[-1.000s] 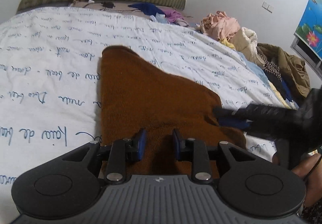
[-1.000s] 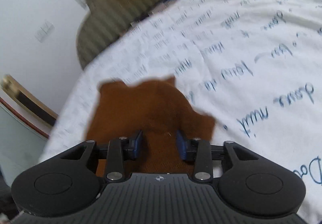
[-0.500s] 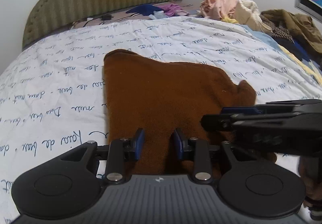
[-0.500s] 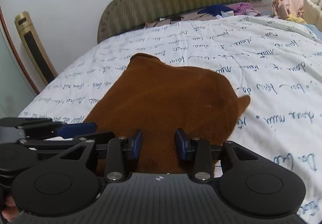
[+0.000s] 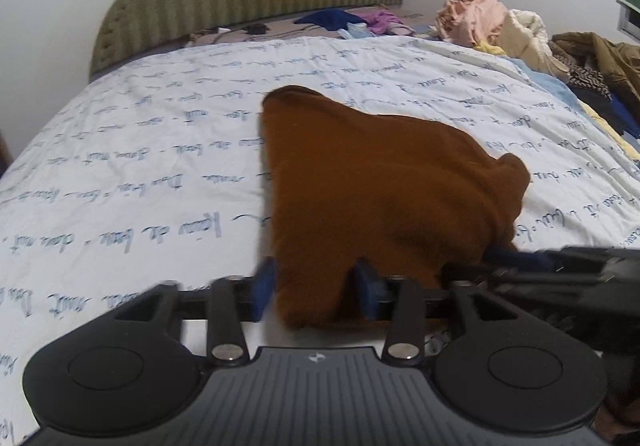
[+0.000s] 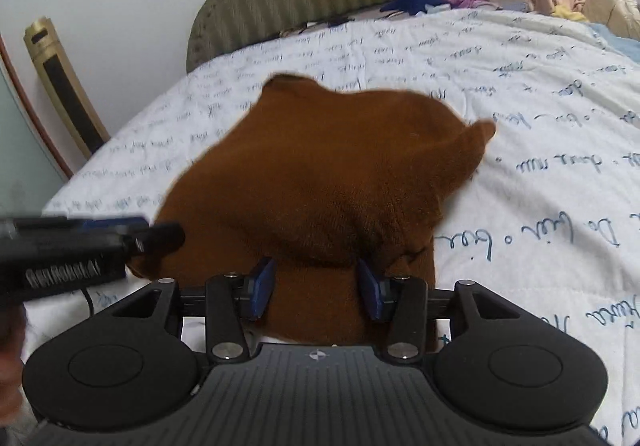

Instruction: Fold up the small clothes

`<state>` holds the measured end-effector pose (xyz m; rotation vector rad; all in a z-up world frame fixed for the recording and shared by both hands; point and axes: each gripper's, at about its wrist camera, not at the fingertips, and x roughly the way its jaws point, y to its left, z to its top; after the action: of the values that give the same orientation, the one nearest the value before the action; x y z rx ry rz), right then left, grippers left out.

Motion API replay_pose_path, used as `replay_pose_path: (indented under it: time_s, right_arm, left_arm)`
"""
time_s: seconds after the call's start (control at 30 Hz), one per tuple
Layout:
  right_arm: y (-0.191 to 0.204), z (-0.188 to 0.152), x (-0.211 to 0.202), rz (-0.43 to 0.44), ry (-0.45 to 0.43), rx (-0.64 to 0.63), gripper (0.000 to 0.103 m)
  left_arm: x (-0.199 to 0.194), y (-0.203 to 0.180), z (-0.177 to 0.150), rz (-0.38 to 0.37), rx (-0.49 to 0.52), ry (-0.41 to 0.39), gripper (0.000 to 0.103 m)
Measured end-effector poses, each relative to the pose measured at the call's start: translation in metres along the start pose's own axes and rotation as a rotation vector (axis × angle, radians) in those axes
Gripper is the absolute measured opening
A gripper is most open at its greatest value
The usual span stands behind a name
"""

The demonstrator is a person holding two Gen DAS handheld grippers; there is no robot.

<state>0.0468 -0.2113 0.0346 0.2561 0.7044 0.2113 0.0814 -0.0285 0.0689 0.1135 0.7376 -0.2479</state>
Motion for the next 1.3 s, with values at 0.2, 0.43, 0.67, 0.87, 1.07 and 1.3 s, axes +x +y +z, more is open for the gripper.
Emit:
replay_pose_path:
  time_s: [0.2,0.43,0.67,0.87,1.07,1.3]
  right_arm:
    - [0.021,0.0,-0.041,0.015,-0.069,0.002,0.072]
    - [0.032,-0.016,-0.068,-0.007,-0.115,-0.02,0.092]
    - [0.035,-0.046,-0.059,-0.047,-0.087,0.001,0.091]
    - [0.054,-0.06,-0.058,-0.066,-0.1,-0.003,0.091]
    - [0.054,-0.066,-0.061,-0.149,-0.113,-0.015,0.091]
    - [0.045,-0.067,-0.058,-0.151,-0.102,0.015,0.091]
  left_arm:
    - [-0.014,0.014,-0.012,0.031,-0.058,-0.021,0.064]
    - [-0.024,0.02,-0.03,0.081,-0.085,0.002,0.07]
    - [-0.044,0.022,-0.056,0.108,-0.107,-0.03,0.078]
    - [-0.06,0.021,-0.064,0.135,-0.143,-0.046,0.078]
    - [-0.068,0.019,-0.068,0.14,-0.133,-0.054,0.078]
    - [-0.073,0.012,-0.07,0.125,-0.124,-0.074,0.078]
